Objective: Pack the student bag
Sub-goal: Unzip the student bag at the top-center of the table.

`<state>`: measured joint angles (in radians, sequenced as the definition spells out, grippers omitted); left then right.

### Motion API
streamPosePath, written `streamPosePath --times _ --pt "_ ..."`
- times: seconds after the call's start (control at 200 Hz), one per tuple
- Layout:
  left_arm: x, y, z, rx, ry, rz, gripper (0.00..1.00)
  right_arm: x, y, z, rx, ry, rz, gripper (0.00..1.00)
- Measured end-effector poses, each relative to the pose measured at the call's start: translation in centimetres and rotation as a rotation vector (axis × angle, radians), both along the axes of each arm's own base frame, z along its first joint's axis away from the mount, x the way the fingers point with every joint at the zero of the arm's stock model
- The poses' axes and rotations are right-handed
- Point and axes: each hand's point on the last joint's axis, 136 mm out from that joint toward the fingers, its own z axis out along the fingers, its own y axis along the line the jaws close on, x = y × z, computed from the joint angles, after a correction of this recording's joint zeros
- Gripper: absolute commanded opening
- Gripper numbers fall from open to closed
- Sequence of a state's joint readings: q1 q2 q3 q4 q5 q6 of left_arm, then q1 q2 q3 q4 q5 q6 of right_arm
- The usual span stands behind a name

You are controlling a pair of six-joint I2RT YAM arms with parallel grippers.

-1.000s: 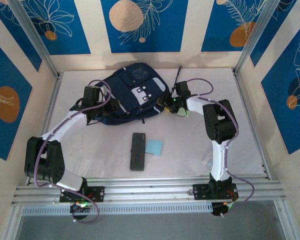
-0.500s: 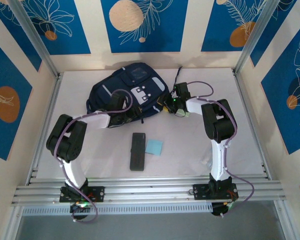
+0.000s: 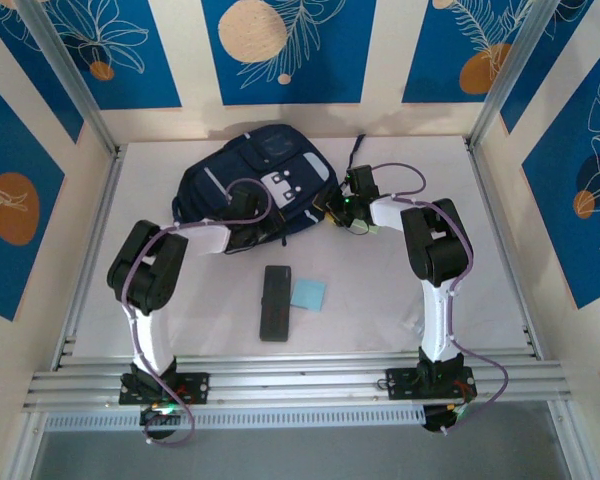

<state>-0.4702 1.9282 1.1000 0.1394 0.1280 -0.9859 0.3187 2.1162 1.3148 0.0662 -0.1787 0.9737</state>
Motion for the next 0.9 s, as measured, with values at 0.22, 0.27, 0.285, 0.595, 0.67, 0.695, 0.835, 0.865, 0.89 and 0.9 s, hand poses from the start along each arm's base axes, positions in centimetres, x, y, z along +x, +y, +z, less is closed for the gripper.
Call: streamPosePath --times 0.22,0.27,0.285,0.595,0.67,0.695,0.835,0.865,0.89,0.9 --pt "0.8 -0.7 0.2 -0.019 -0.012 0.005 0.35 0.0 0.1 0.0 -0.009 -0.004 0.002 0.49" --pt "1.1 -0.9 0.4 -0.027 -0.028 0.004 0.34 0.0 0.3 0.0 -0.012 -0.005 0.003 0.49" --pt "1.2 -0.9 0.5 -0.030 -0.033 0.004 0.33 0.0 0.3 0.0 -0.012 -0.005 0.004 0.49" --pt "1.9 -1.2 0.3 -0.029 -0.065 -0.005 0.31 -0.2 0.8 0.0 -0.024 -0.012 0.021 0.49" --pt "2.0 -1.3 0.3 -0.018 -0.070 -0.015 0.33 -0.2 0.8 0.0 -0.025 -0.014 0.024 0.49" --pt "2.0 -1.3 0.3 -0.015 -0.069 -0.019 0.34 -0.2 0.8 0.0 -0.025 -0.014 0.024 0.49" --pt "2.2 -1.5 0.1 0.062 -0.042 -0.068 0.36 -0.2 0.8 0.0 -0.026 -0.014 0.024 0.49" --pt "2.3 -1.5 0.1 0.092 -0.030 -0.082 0.36 -0.2 0.8 0.0 -0.025 -0.014 0.024 0.49" --pt "2.3 -1.5 0.0 0.115 -0.021 -0.093 0.36 -0.2 0.8 0.0 -0.026 -0.014 0.024 0.49" --pt "2.3 -1.5 -0.1 0.126 -0.018 -0.097 0.35 -0.2 0.8 0.0 -0.026 -0.014 0.024 0.49"
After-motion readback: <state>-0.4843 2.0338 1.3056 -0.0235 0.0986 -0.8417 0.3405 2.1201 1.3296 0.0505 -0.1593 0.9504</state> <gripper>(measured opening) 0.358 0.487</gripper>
